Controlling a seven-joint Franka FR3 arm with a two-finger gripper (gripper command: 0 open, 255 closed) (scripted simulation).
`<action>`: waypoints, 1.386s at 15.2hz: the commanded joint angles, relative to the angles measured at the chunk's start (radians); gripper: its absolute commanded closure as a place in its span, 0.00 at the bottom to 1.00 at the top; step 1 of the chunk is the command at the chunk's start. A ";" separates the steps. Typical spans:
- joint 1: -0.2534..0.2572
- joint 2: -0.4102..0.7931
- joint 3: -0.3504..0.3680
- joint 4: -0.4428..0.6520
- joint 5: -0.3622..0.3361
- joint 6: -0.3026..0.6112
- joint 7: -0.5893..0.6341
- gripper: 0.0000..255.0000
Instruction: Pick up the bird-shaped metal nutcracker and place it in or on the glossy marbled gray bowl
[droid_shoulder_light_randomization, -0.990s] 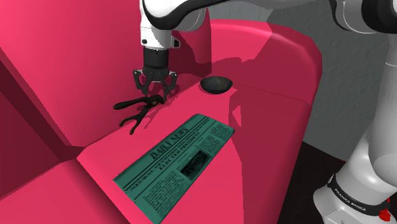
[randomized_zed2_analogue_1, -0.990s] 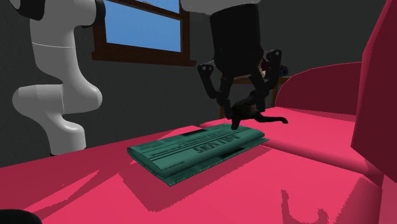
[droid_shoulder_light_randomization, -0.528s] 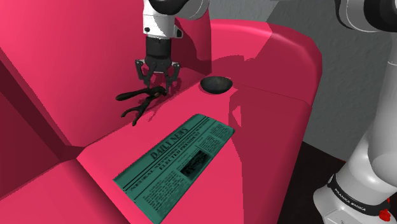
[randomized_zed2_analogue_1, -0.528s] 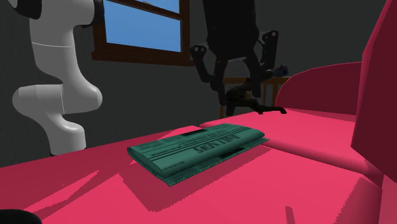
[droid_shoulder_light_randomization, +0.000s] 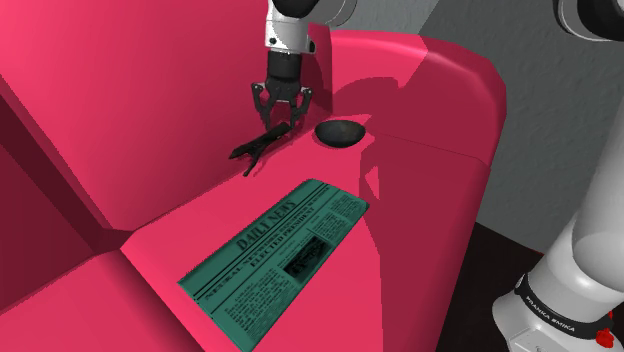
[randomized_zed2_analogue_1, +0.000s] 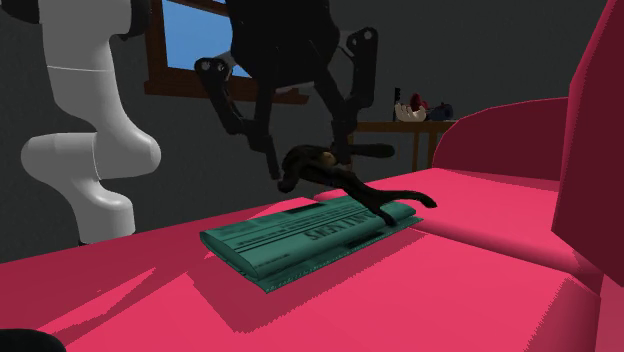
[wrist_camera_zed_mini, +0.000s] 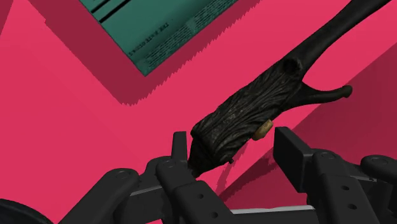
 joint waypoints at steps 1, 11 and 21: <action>-0.032 -0.010 -0.018 -0.007 0.009 -0.013 -0.051 1.00; -0.020 -0.192 -0.034 -0.264 -0.102 0.161 0.154 0.00; 0.048 -0.267 0.075 -0.487 -0.441 0.324 0.774 0.00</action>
